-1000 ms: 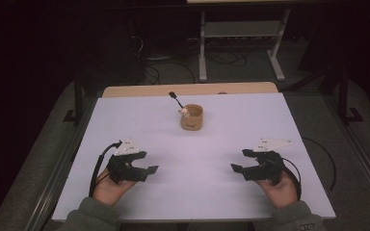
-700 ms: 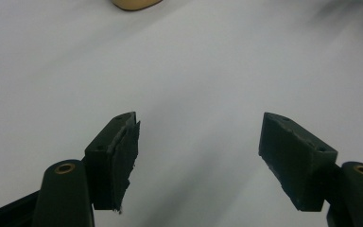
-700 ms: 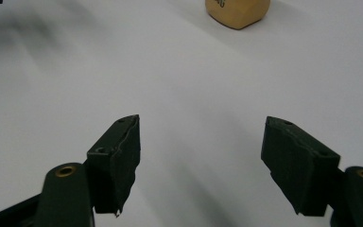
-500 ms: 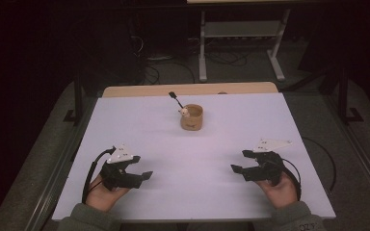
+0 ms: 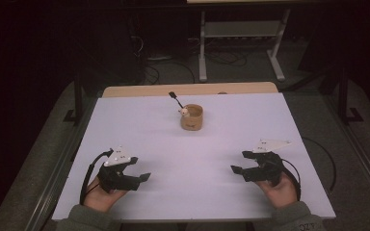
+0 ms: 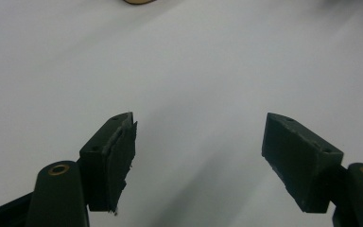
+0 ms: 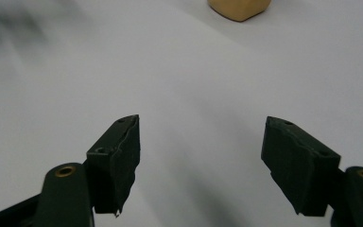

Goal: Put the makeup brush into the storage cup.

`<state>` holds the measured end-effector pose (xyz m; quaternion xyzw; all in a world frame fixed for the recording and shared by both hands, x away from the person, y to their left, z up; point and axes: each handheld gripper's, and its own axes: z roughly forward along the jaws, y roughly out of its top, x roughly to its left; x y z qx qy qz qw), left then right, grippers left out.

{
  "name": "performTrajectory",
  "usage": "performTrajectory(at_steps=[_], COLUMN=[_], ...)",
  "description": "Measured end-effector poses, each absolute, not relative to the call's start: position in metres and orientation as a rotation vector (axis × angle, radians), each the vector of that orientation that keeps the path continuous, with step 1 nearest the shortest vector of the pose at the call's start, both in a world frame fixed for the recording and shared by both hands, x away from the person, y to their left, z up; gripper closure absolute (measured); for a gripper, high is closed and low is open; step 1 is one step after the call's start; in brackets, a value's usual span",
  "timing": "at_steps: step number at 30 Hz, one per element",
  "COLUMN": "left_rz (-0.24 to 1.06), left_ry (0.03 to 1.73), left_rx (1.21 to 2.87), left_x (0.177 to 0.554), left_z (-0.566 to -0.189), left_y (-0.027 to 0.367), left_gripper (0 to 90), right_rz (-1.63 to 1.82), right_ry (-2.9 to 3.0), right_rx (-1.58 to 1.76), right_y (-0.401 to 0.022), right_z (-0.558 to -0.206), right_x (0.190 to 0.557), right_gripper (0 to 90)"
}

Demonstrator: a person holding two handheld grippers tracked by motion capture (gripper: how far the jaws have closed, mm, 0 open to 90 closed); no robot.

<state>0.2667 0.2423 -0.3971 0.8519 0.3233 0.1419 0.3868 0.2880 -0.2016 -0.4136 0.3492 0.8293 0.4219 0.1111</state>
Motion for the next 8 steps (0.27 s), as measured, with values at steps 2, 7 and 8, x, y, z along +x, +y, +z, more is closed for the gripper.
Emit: performTrajectory(at_steps=[2, 7, 8], left_rz=[0.364, 0.37, 0.371], left_ry=[0.817, 0.808, 0.808], left_rx=[2.168, 2.17, 2.17], left_x=[0.2669, 0.2672, 0.2675], left_z=[-0.3977, -0.3987, -0.3989], left_y=[0.2426, 0.2426, 0.2429], left_gripper=[26.2, 25.8, 25.7], right_rz=[1.231, 1.223, 1.222], right_ry=[2.444, 2.452, 2.454], right_rx=[1.03, 1.024, 1.028], right_y=[-0.2007, -0.1982, -0.1978], right_z=[-0.414, -0.4153, -0.4154], right_x=[0.2878, 0.2881, 0.288], right_gripper=[27.9, 27.7, 27.5])
